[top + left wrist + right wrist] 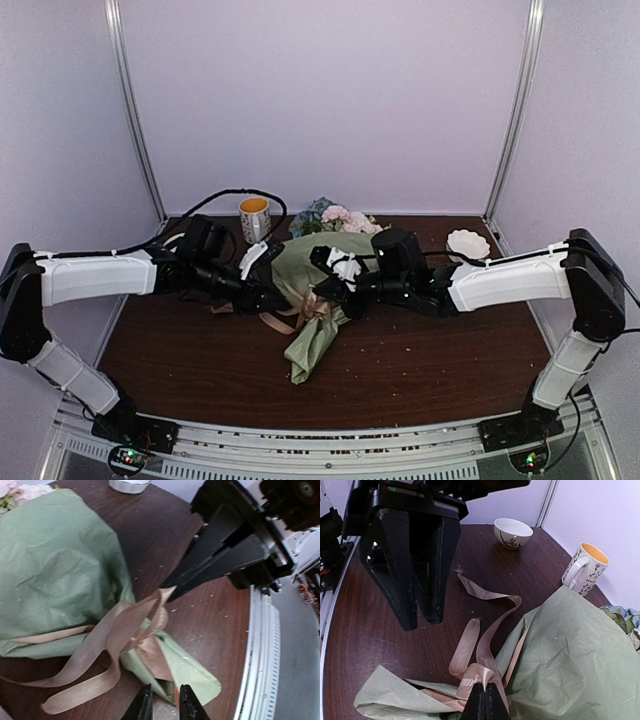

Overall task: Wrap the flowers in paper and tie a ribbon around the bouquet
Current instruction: Cross the half-tied ribbon over the folded bouquet.

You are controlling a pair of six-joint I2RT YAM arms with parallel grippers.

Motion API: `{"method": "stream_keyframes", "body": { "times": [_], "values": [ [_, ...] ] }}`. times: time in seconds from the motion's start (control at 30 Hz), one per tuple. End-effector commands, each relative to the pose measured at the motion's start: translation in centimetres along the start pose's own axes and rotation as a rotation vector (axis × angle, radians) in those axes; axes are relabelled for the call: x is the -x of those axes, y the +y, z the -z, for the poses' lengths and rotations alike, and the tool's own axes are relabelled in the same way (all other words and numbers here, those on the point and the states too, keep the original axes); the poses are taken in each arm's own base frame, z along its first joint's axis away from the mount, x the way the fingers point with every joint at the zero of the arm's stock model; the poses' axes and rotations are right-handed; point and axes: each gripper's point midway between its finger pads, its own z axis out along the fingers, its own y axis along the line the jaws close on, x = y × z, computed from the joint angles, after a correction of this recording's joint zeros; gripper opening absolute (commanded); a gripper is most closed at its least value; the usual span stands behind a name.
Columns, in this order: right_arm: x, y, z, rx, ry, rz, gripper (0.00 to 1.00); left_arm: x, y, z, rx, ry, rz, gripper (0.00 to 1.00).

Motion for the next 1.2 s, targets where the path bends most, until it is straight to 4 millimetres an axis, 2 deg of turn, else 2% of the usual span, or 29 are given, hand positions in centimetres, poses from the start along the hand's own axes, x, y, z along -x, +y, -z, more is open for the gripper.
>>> {"method": "stream_keyframes", "body": {
  "times": [0.0, 0.03, 0.13, 0.2, 0.33, 0.53, 0.7, 0.77, 0.8, 0.87, 0.97, 1.1, 1.17],
  "values": [
    [1.8, 0.4, 0.3, 0.026, -0.068, -0.035, 0.0, -0.1, 5.9, 3.2, 0.378, 0.001, 0.003, 0.32],
    [1.8, 0.4, 0.4, 0.026, -0.067, -0.035, 0.0, -1.0, 8.4, 4.2, 0.463, 0.024, 0.085, 0.4],
    [1.6, 0.4, 0.2, 0.032, -0.053, -0.04, 0.0, -4.9, 15.7, 7.3, 0.681, 0.109, 0.392, 0.44],
    [1.5, 0.6, 0.2, 0.04, -0.051, -0.047, 0.0, -6.3, 17.9, 8.0, 0.762, 0.13, 0.439, 0.51],
    [1.1, 0.9, 0.2, 0.049, -0.047, -0.056, 0.0, -5.5, 19.2, 6.0, 0.709, 0.134, 0.366, 0.63],
    [0.7, 0.9, 0.1, 0.047, -0.031, -0.073, 0.0, -5.7, 21.6, 3.7, 0.688, 0.209, 0.305, 0.64],
    [0.6, 0.8, 0.2, 0.044, -0.027, -0.076, 0.0, -8.5, 22.4, 1.9, 0.657, 0.282, 0.354, 0.63],
    [0.5, 0.8, 0.1, 0.042, -0.025, -0.085, 0.0, -9.3, 22.5, 1.4, 0.654, 0.297, 0.363, 0.58],
    [0.5, 0.7, 0.1, 0.04, -0.025, -0.088, 0.0, -9.5, 22.4, 1.3, 0.657, 0.302, 0.362, 0.53],
    [0.7, 0.7, 0.1, 0.041, -0.027, -0.093, 0.0, -9.8, 22.4, 1.2, 0.666, 0.308, 0.36, 0.35],
    [0.9, 0.7, 0.1, 0.039, -0.033, -0.097, 0.0, -9.8, 22.3, 1.0, 0.665, 0.288, 0.353, 0.01],
    [1.1, 0.4, 0.1, 0.028, -0.036, -0.103, 0.0, -8.4, 21.4, 2.1, 0.705, 0.22, 0.309, 0.0],
    [1.1, 0.4, 0.0, 0.027, -0.033, -0.107, 0.0, -6.9, 20.3, 3.4, 0.734, 0.166, 0.268, 0.0]
  ]
}}
